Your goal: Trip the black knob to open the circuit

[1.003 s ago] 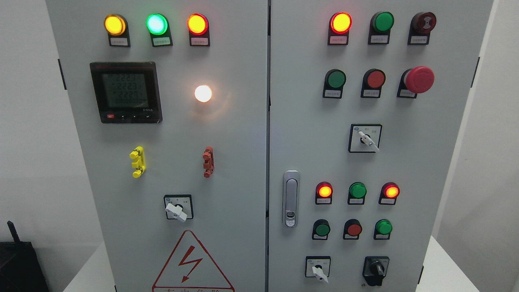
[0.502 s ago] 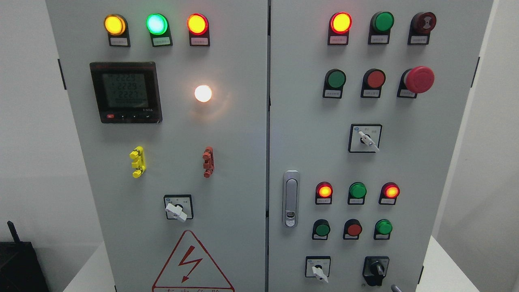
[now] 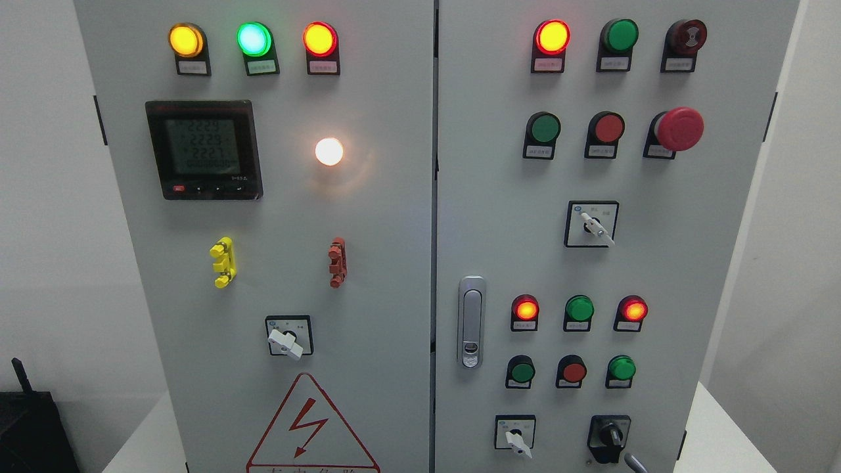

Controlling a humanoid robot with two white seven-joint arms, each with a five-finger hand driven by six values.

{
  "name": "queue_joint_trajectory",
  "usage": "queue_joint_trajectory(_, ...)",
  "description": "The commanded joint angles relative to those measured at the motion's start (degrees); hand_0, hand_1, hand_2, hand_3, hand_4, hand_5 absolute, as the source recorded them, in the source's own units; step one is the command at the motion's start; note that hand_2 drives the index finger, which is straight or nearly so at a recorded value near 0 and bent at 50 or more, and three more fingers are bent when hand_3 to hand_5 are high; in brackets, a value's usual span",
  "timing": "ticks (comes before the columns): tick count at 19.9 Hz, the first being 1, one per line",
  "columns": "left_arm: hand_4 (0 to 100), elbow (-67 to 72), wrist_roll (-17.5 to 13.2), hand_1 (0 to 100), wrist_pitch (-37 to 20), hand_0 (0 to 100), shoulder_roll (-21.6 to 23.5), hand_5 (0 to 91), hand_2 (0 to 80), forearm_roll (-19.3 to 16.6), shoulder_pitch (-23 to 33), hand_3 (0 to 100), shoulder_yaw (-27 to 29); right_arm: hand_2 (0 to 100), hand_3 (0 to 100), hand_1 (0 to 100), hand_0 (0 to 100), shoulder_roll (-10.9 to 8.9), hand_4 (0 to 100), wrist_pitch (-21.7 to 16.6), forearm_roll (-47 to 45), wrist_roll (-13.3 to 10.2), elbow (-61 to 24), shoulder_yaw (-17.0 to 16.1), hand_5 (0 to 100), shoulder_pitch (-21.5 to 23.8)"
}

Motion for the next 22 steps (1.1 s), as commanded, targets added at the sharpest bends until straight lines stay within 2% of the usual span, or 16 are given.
queue_joint_trajectory(1, 0, -1.43, 0.01, 39, 0.29, 12, 0.00, 0.0, 0.0, 0.00, 0.00, 0, -0.01, 0, 100, 0, 0, 0.54, 96, 0.03, 0.01, 0.22, 0.87, -0.60, 95, -0.46)
queue_joint_trajectory(22, 0, -1.43, 0.01, 39, 0.20, 12, 0.00, 0.0, 0.0, 0.00, 0.00, 0, -0.01, 0, 100, 0, 0, 0.62, 96, 0.03, 0.00, 0.22, 2.36, -0.42, 95, -1.60)
